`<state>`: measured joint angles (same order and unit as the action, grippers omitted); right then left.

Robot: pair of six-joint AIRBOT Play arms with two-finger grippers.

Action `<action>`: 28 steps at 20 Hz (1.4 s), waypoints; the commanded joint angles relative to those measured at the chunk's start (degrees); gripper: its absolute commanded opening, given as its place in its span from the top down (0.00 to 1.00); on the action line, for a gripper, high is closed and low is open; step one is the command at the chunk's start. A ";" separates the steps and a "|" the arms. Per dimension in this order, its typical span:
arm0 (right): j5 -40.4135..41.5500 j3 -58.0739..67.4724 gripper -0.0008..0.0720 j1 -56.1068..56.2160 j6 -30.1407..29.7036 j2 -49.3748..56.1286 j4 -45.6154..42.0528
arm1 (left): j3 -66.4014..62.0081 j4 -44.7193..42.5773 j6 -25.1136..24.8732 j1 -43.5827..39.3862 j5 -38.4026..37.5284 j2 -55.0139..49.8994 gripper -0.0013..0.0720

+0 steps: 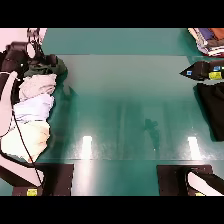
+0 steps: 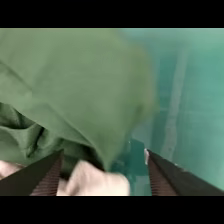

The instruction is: Fold the shirts.

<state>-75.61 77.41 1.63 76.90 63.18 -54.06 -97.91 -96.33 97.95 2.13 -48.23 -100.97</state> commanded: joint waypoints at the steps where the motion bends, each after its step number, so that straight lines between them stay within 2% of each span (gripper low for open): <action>1: 0.00 0.02 0.96 0.02 0.02 -0.04 0.00 | 0.00 1.01 0.63 2.49 5.05 -5.79 0.15; 3: 0.00 0.02 0.96 0.04 0.02 -0.04 -0.02 | -0.02 1.09 0.76 2.49 6.43 -7.10 0.15; 4: 0.02 0.02 0.97 0.02 0.02 -0.04 -0.02 | -0.02 1.14 1.01 2.49 6.27 -7.15 0.27; 5: 0.07 0.02 0.97 0.02 0.02 -0.04 -0.04 | -0.37 1.22 1.07 2.49 5.51 -7.06 0.65; 6: 0.42 0.02 0.96 0.02 0.02 -0.02 -0.04 | -1.46 1.20 1.05 2.49 3.28 -7.06 0.95; 10: 1.44 0.04 0.96 0.02 0.02 -0.04 0.17 | -12.72 2.78 0.70 2.49 -8.68 -5.88 0.95; 11: 2.38 0.11 0.96 0.02 0.02 -0.04 0.61 | -15.45 4.42 -0.11 2.47 -9.64 -3.80 0.95; 15: 4.98 6.05 0.97 0.04 0.02 -0.04 2.08 | -20.63 7.37 -4.94 -0.02 -10.25 11.56 0.95; 20: 4.98 18.05 0.97 0.02 -0.04 -0.04 1.88 | -20.35 6.69 -6.45 -8.85 -20.44 29.22 0.95; 24: 3.34 23.91 0.97 0.02 -0.04 -0.04 1.92 | -14.49 6.75 -3.50 -21.97 -31.50 31.19 0.95; 26: 1.46 25.51 0.97 0.04 -0.04 -0.04 1.92 | -5.88 7.21 -1.49 -29.81 -31.87 31.10 0.95; 28: -0.26 25.86 0.97 0.04 -0.02 -0.15 1.99 | 4.76 10.32 -0.33 -36.74 -27.61 31.02 0.95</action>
<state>-73.41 101.36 1.63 76.84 63.11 -52.12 -103.72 -88.66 95.39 -25.45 -76.31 -70.72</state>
